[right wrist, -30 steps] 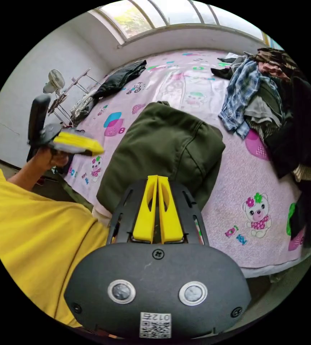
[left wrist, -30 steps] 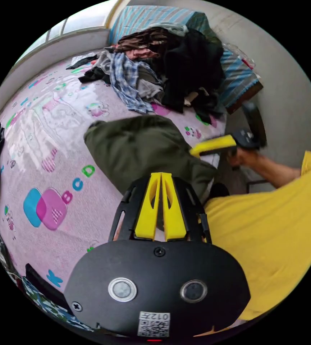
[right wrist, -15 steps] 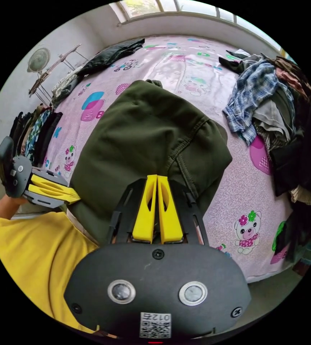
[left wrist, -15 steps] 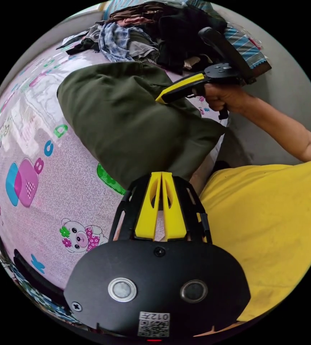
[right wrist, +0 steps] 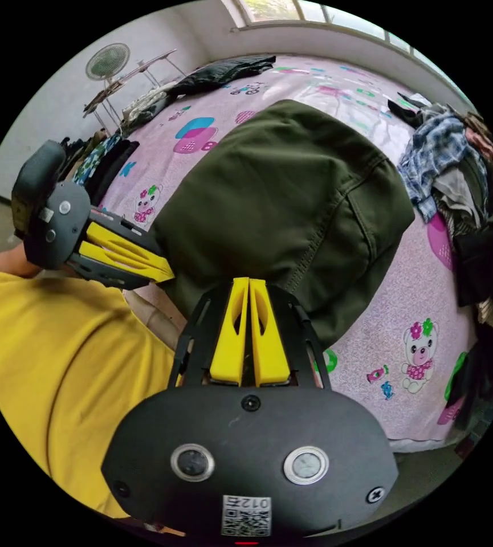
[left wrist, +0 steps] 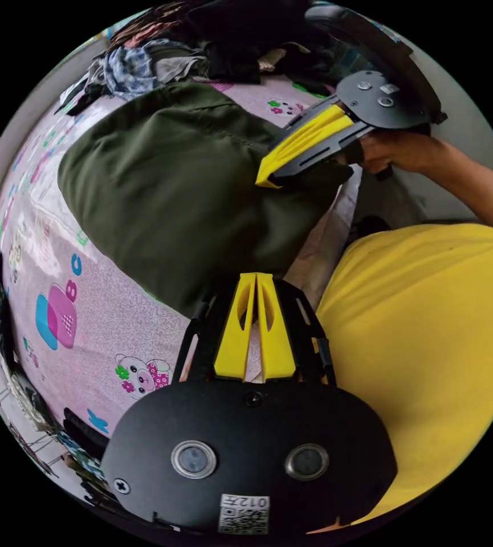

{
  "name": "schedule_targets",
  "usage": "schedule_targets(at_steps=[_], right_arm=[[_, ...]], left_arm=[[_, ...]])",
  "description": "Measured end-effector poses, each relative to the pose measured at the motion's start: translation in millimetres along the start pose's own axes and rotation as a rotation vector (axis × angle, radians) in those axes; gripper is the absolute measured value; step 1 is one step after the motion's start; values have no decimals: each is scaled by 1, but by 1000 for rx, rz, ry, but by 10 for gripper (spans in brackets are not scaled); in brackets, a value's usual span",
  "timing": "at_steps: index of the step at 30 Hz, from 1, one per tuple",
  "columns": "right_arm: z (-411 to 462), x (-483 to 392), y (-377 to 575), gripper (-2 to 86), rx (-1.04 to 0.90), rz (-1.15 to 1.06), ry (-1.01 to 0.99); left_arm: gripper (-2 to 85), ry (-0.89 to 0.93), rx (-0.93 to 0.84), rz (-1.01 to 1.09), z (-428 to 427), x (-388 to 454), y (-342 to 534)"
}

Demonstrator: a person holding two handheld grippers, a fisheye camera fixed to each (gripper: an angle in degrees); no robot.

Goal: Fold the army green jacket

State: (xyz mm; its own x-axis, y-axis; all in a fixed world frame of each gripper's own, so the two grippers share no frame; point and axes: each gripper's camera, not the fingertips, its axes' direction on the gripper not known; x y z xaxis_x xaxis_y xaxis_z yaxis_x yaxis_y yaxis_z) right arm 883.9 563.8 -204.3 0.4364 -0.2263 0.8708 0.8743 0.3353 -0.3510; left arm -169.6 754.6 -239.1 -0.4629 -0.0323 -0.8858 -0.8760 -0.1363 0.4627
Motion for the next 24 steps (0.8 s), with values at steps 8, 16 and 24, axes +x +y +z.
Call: schedule_targets(at_steps=[8, 16, 24], right_arm=[[-4, 34, 4, -1, 65, 91, -161], [-14, 64, 45, -1, 126, 302, 13], [28, 91, 32, 4, 31, 392, -11]], left_arm=[[-1, 27, 16, -35, 1, 1, 8], [-1, -31, 182, -163, -33, 2, 24], [-1, -23, 66, -130, -9, -3, 12]])
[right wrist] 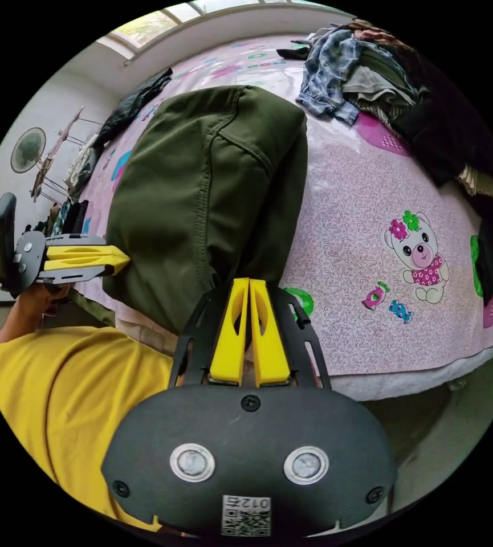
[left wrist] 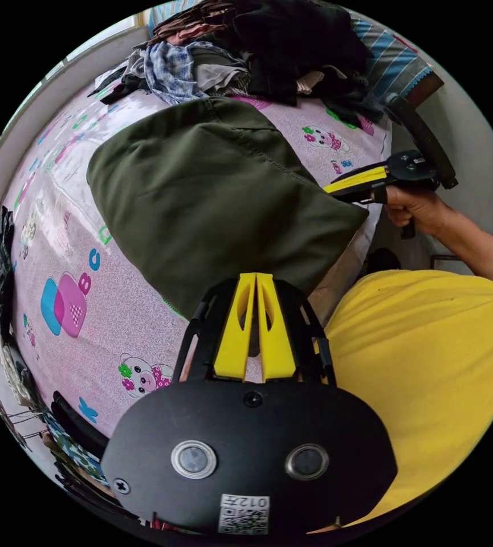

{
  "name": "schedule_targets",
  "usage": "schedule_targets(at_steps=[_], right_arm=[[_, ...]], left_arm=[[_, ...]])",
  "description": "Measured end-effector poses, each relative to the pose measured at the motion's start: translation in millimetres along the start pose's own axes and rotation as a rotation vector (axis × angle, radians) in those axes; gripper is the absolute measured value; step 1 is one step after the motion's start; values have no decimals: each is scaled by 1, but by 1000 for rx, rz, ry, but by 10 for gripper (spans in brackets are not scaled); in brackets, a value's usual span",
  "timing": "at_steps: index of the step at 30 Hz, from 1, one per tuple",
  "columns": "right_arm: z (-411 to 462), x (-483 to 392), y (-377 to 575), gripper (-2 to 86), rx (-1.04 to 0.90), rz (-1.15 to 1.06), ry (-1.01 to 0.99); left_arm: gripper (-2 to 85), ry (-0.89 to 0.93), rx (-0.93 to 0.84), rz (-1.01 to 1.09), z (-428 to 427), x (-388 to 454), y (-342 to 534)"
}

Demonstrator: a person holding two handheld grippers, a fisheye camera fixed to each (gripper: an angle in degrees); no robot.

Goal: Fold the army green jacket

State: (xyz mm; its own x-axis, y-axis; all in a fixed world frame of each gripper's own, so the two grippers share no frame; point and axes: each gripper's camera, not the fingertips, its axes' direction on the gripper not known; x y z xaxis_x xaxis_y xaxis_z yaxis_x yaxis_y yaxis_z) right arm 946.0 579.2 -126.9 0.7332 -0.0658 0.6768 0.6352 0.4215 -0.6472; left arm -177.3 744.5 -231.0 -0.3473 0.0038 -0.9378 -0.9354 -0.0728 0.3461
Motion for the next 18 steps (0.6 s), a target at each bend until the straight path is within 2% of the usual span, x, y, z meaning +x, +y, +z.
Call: schedule_targets(at_steps=[2, 4, 6, 11, 18], right_arm=[[-15, 6, 2, 9, 73, 3, -19], [-29, 18, 4, 17, 164, 36, -29], [-35, 45, -3, 58, 196, 103, -146], [-27, 102, -26, 166, 245, 274, -487], [21, 128, -71, 149, 137, 274, -606]], left_arm=[[-1, 9, 4, 7, -8, 0, 2], [-1, -67, 33, 17, -20, 4, 9], [0, -84, 44, -31, -23, 0, 16], [3, 119, 167, -209, -33, -21, 41], [3, 197, 124, -203, -23, -22, 46]])
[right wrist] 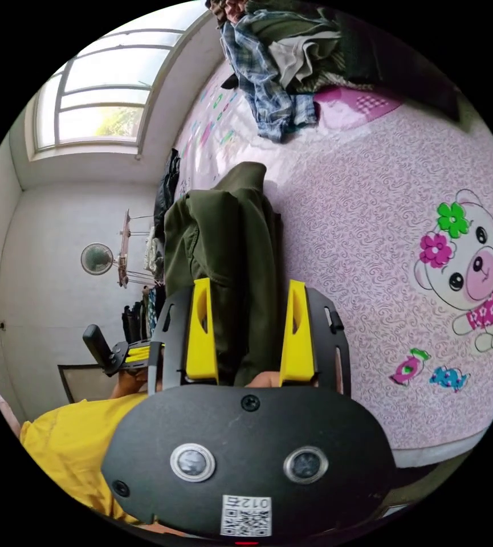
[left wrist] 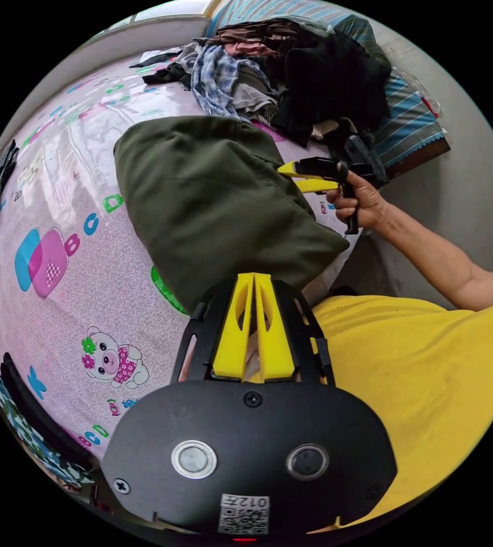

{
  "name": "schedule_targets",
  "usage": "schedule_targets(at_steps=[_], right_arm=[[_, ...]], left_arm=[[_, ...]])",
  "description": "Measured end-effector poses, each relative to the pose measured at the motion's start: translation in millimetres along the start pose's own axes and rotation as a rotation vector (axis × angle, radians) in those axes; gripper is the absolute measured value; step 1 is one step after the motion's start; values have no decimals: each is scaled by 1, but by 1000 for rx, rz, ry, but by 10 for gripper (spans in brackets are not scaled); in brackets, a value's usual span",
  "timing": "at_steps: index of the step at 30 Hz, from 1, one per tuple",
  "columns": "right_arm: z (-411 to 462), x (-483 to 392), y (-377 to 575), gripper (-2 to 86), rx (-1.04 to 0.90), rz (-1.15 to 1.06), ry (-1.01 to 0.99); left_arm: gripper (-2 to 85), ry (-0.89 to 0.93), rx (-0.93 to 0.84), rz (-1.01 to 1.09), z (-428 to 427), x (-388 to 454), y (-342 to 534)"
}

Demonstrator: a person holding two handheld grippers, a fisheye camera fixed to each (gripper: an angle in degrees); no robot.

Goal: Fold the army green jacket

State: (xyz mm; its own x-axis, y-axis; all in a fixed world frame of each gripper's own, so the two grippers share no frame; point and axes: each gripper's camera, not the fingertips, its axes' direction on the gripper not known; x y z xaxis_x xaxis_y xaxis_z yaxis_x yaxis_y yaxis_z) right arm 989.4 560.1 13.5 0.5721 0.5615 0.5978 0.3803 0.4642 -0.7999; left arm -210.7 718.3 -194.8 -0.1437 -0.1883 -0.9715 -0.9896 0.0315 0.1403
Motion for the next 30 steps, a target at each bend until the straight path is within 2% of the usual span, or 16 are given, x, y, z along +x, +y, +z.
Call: schedule_targets(at_steps=[4, 6, 11, 13, 15, 19, 21, 25, 27, 30], right_arm=[[8, 14, 0, 97, 13, 58, -77], [9, 18, 8, 83, 86, 161, -122], [27, -15, 45, 75, 149, 260, -67], [39, -29, 54, 73, 60, 210, -51], [60, -36, 55, 73, -181, 116, -60], [54, -27, 57, 57, -242, 68, -76], [38, -23, 56, 37, -186, 65, -47], [5, -35, 52, 23, 25, 23, 90], [-4, -68, 44, 16, 134, -127, 184], [13, -101, 23, 9, 144, -274, 204]], left_arm=[[3, -10, -31, -7, 4, -3, 4], [3, -13, -27, -15, 2, -6, 7], [4, -84, 12, -50, -15, -14, 8], [4, -160, 22, -40, -24, -13, 3], [4, -196, 21, -6, -28, -10, -2], [3, -224, -61, 125, -16, 9, -11], [3, -244, -160, 182, 2, 17, -10], [3, -320, -86, 182, 14, 20, 10], [3, -316, -56, 180, 11, 17, 18], [3, -281, -39, 172, 8, 8, 28]])
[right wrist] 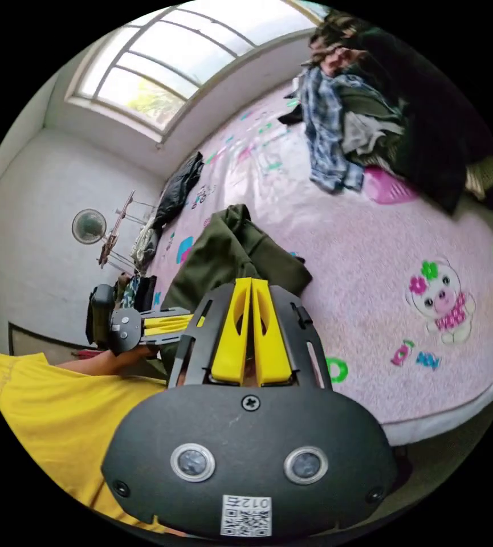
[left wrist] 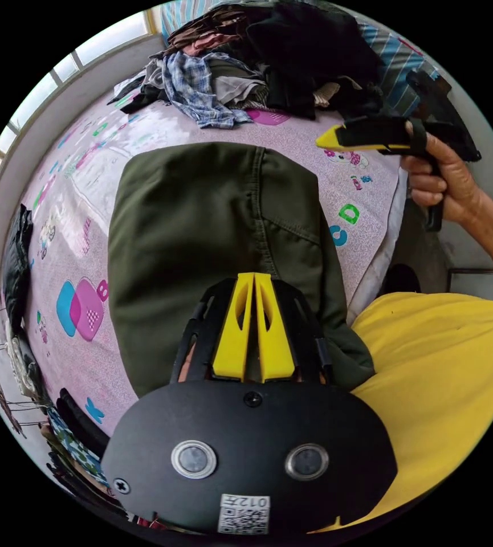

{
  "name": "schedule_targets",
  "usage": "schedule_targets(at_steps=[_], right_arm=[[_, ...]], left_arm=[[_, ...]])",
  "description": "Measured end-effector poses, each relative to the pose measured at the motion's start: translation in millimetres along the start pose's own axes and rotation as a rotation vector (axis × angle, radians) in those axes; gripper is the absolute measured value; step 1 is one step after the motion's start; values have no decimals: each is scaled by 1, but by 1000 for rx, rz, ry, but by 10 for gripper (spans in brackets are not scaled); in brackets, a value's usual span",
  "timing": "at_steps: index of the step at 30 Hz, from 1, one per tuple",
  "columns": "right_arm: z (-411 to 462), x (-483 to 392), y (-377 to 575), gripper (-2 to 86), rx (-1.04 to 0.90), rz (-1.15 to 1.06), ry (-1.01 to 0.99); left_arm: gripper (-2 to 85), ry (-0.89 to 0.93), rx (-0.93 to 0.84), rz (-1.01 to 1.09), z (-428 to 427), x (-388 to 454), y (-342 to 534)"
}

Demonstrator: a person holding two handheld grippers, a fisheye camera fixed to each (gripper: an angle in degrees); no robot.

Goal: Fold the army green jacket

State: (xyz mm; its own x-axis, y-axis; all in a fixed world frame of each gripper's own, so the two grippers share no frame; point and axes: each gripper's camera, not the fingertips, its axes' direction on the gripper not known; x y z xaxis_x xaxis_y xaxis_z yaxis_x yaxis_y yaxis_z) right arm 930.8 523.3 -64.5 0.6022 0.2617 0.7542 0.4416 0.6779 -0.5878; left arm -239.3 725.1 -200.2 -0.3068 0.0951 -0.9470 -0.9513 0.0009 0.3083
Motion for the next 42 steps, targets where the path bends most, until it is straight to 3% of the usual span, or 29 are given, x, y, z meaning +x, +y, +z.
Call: schedule_targets(at_steps=[3, 6, 16, 20, 22, 28, 34, 38, 42], right_arm=[[45, 3, -20, 5, -99, 27, -175], [87, 20, -22, 1, -171, 70, -34], [90, 16, -25, 0, -149, 184, -136], [64, -37, -23, 1, -85, -25, -60], [63, -64, -19, 1, -96, -140, -83], [109, -134, -2, 1, -289, -388, -132], [145, -201, 17, 1, -415, -649, -157], [180, -224, 34, 0, -563, -821, 33], [197, -219, 25, 0, -609, -745, 8]], left_arm=[[1, 43, -13, -14, 0, -11, 7], [0, 70, -10, -18, -1, -20, 17], [-1, 124, 80, -39, -34, -54, 70], [0, 95, 219, -277, -77, -101, 133], [2, 106, 278, -497, -90, -138, 186], [4, 137, 245, -766, -78, -184, 283], [4, 269, 162, -773, -40, -196, 319], [3, 335, 220, -718, -24, -206, 325], [3, 342, 269, -738, -10, -229, 336]])
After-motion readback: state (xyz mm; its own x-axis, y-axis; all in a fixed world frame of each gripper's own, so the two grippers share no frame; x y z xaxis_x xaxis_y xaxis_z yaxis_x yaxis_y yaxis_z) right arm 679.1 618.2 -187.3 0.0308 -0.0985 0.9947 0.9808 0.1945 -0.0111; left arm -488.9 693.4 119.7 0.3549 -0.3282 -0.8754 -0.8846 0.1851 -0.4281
